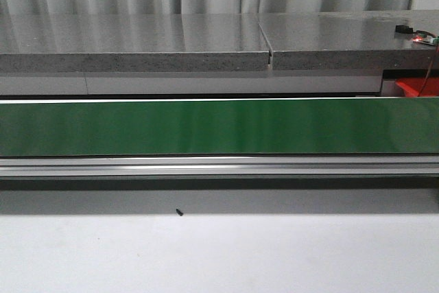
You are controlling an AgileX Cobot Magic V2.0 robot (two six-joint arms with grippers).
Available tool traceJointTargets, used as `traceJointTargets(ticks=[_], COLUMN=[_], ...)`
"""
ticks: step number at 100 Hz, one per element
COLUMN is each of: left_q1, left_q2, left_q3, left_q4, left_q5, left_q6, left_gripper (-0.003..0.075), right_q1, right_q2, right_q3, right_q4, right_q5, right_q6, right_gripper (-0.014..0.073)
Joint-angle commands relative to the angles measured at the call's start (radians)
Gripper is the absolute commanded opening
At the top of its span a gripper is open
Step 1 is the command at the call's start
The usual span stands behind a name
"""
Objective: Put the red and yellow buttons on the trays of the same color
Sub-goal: 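Carry the yellow button toward the yellow tray with the right gripper, then lower the yellow button into the yellow tray and open the right gripper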
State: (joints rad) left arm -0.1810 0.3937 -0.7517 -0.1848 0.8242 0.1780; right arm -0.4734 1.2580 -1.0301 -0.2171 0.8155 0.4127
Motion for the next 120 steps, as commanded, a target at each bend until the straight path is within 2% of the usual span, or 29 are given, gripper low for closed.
traceJointTargets(ticks=[1, 28, 53, 91, 120], left_q1=[-0.007, -0.007, -0.007, -0.007, -0.007], left_q2=[0.009, 0.009, 0.009, 0.009, 0.009], left_q3=[-0.023, -0.023, -0.023, -0.023, -0.023], left_q4=[-0.019, -0.019, -0.019, -0.019, -0.019], left_q5=[-0.069, -0.069, -0.069, -0.069, -0.069], left_q6=[-0.008, -0.008, -0.008, -0.008, -0.008], left_gripper=[-0.0019, -0.0019, -0.0019, -0.0019, -0.0019], right_q1=[-0.019, -0.019, -0.019, -0.019, -0.019], right_q2=[0.000, 0.095, 0.180, 0.300, 0.316], right_q3=[0.000, 0.084, 0.090, 0.090, 0.116], right_q4=[-0.032, -0.032, -0.032, -0.032, -0.032], right_q5=[-0.095, -0.231, -0.303, -0.340, -0.363], right_q6=[0.020, 0.031, 0.050, 0.050, 0.050], right_gripper=[0.0129, 0.0129, 0.0129, 0.0129, 0.0133])
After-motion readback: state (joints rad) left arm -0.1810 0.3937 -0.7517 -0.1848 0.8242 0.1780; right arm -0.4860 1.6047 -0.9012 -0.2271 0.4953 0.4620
